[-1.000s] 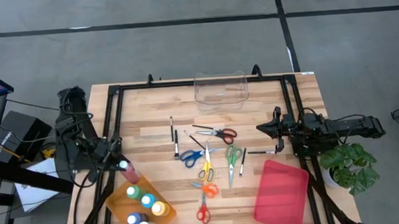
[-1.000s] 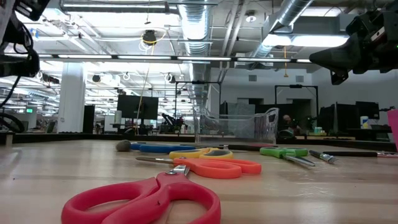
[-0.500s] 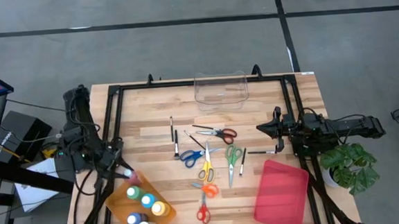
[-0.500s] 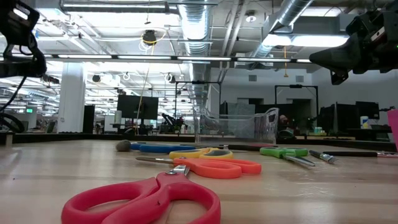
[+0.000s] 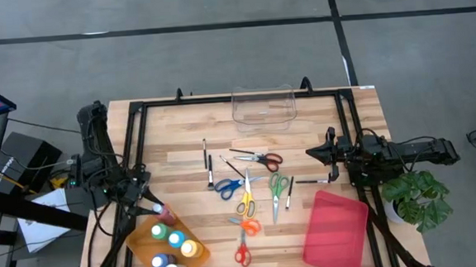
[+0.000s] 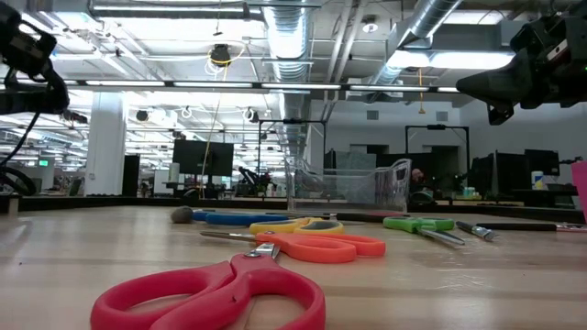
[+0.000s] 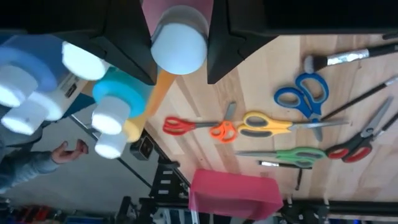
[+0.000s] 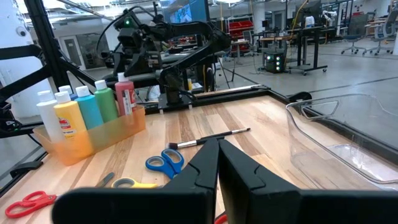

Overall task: Pick & Place Paint Supplies
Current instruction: Put the red paint bottle into the orange bin

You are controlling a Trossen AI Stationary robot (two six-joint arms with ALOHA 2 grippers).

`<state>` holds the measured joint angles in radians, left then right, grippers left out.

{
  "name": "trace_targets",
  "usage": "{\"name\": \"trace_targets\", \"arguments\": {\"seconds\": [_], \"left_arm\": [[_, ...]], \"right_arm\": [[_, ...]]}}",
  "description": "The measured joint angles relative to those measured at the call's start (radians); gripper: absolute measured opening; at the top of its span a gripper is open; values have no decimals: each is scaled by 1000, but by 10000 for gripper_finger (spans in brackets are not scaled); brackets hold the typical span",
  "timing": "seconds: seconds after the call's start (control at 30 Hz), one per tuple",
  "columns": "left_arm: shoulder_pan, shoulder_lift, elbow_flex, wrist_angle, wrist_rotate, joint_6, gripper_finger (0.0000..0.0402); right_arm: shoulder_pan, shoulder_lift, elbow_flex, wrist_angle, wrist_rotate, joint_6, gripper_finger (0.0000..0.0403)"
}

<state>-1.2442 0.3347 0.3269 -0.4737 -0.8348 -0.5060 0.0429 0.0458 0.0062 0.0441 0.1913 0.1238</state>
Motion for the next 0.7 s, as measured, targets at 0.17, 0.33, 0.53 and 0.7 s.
{"name": "trace_targets", "arguments": {"seconds": [0.17, 0.33, 0.53, 0.7], "left_arm": [[0, 0, -39, 47, -5, 0, 121], [0, -1, -72, 105, -10, 0, 135], [0, -1, -108, 171, -16, 0, 126], [0, -1, -110, 189, -6, 0, 136]], "right_arm": [[0, 0, 0, 0, 0, 0, 8], [0, 0, 0, 0, 0, 0, 8], [0, 0, 0, 0, 0, 0, 9], [0, 0, 0, 0, 0, 0, 9]]}}
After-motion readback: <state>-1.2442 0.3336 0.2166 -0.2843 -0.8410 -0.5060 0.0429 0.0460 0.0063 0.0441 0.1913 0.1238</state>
